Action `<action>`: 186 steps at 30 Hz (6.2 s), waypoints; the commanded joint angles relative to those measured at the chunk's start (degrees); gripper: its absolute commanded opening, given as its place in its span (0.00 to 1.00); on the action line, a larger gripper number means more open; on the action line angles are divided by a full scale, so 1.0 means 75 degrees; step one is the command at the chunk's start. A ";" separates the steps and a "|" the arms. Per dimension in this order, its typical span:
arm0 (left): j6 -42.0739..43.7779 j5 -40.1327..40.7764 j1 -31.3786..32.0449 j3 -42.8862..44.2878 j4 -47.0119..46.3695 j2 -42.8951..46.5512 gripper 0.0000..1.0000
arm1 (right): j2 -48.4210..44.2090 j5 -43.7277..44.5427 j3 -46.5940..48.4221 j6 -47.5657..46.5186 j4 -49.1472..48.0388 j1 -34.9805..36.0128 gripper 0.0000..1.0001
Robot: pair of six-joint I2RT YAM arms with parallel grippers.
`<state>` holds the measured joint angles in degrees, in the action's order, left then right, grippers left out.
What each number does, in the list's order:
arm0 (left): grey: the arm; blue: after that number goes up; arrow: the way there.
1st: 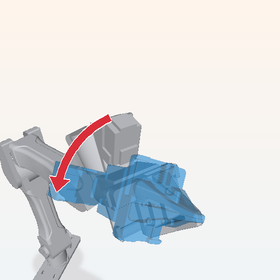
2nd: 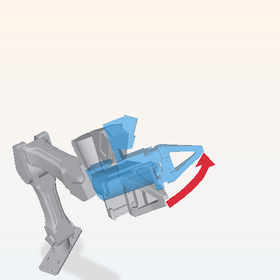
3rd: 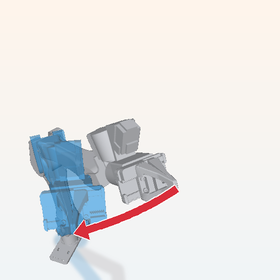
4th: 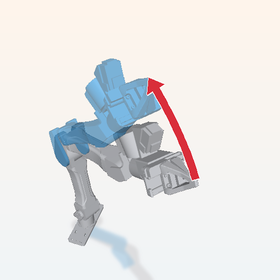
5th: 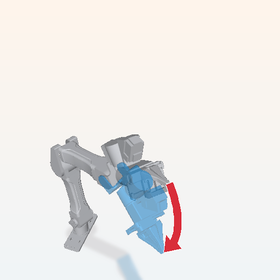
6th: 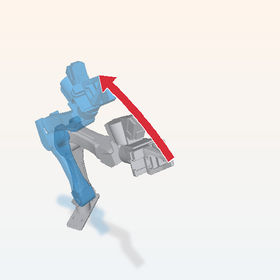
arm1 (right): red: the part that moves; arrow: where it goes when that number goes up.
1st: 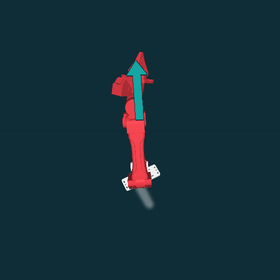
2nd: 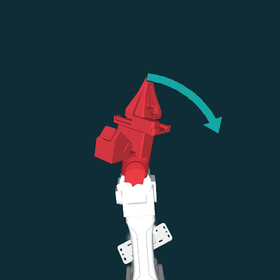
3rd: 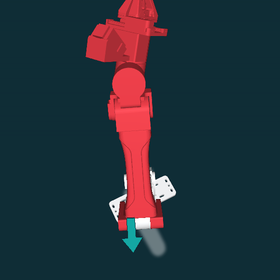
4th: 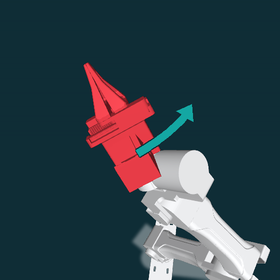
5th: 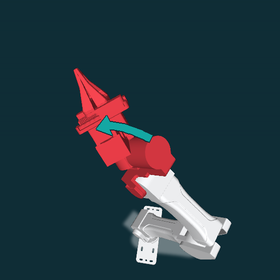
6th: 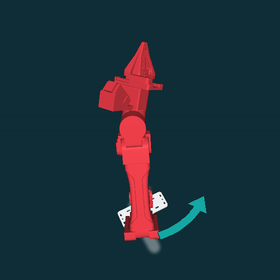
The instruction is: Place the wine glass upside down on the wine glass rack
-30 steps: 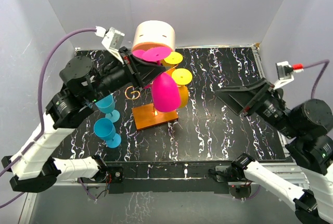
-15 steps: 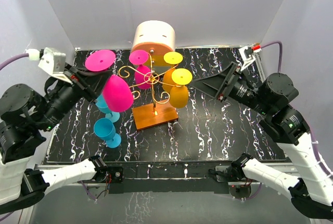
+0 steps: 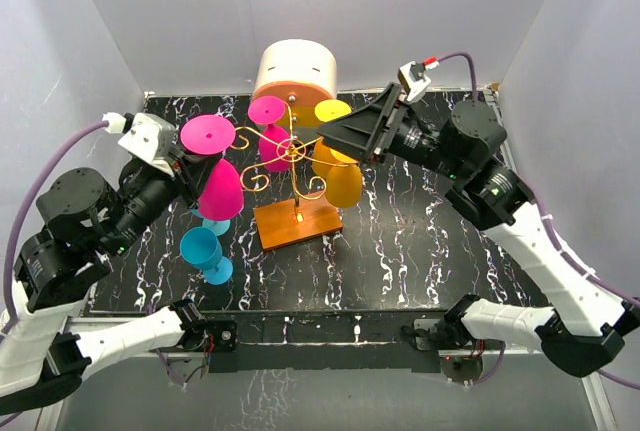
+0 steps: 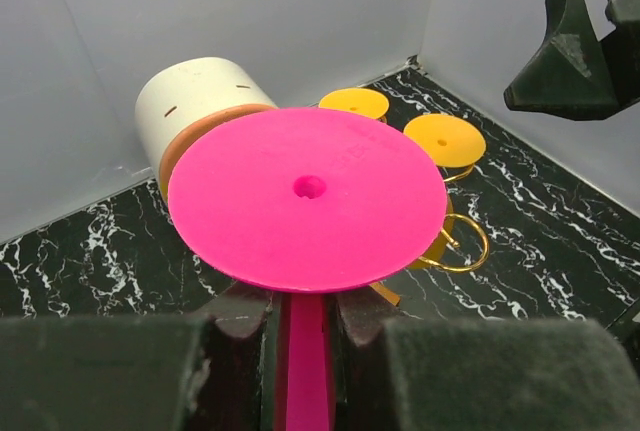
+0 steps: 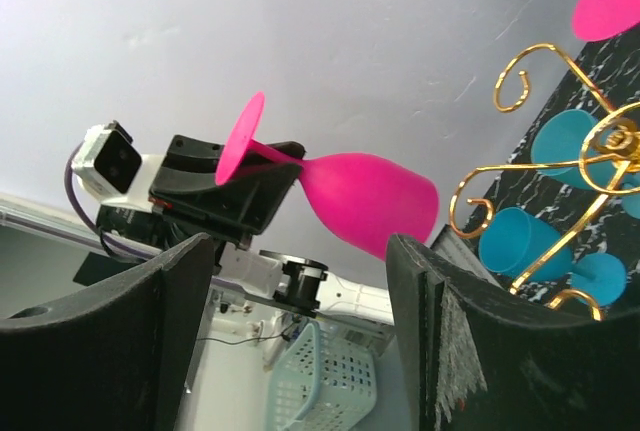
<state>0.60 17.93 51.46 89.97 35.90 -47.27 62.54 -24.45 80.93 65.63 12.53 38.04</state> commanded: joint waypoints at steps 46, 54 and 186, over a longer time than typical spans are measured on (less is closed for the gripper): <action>0.1027 -0.0532 -0.0008 -0.0269 -0.0309 -0.0044 0.04 | 0.2520 0.0765 0.1558 0.2112 -0.1633 0.2272 0.00; -0.0300 -0.0066 -0.0009 0.0244 0.0495 -0.0088 0.52 | 0.2780 0.0783 0.1478 0.2245 -0.2221 0.2286 0.00; -0.7304 0.0178 -0.2281 -0.2763 -0.3354 -0.1308 0.00 | -0.2849 0.2639 -0.2398 -0.1739 0.0191 0.2275 0.73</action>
<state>-56.42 21.28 35.73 68.42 13.63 -58.08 41.95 -5.69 63.70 52.47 16.53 55.02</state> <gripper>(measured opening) 0.019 0.730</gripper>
